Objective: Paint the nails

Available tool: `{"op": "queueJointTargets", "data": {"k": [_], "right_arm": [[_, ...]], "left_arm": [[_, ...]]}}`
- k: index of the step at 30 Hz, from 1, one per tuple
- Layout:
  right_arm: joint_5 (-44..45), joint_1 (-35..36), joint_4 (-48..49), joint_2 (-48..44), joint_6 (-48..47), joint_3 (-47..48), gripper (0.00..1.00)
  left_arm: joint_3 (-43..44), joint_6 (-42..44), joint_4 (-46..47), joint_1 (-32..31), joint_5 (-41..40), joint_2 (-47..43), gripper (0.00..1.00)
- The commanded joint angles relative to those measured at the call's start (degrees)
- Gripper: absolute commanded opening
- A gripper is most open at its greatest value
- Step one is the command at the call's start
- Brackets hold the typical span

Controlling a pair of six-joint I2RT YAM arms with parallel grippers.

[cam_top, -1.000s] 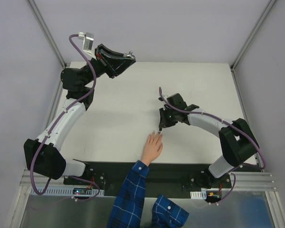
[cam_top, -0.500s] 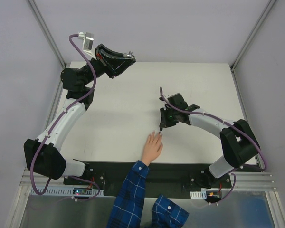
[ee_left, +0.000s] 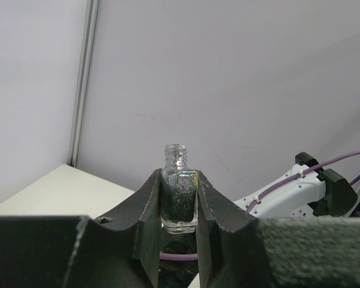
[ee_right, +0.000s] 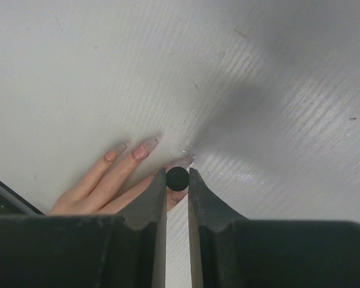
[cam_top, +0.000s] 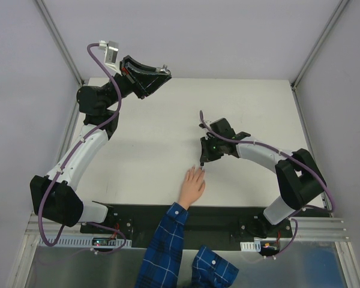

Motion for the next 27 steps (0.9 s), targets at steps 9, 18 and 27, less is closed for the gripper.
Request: {"op": "queueJointTargets", "data": {"k": [9,18,27], "right_arm": [[1.1,0.2,-0.5,-0.4,-0.8,3.4,0.0],[-0.1,-0.1,-0.1,2.5,-0.4,4.8,0.01],[1.0,-2.2,-0.5,2.2,0.8,3.2,0.01]], "left_arm": [[2.2,1.2,2.3,0.7,0.9,-1.4,0.0],[2.8,1.4,1.8,0.8,1.1,-0.8,0.0],[3.0,1.5,1.9,0.8,1.0,-0.2,0.0]]}}
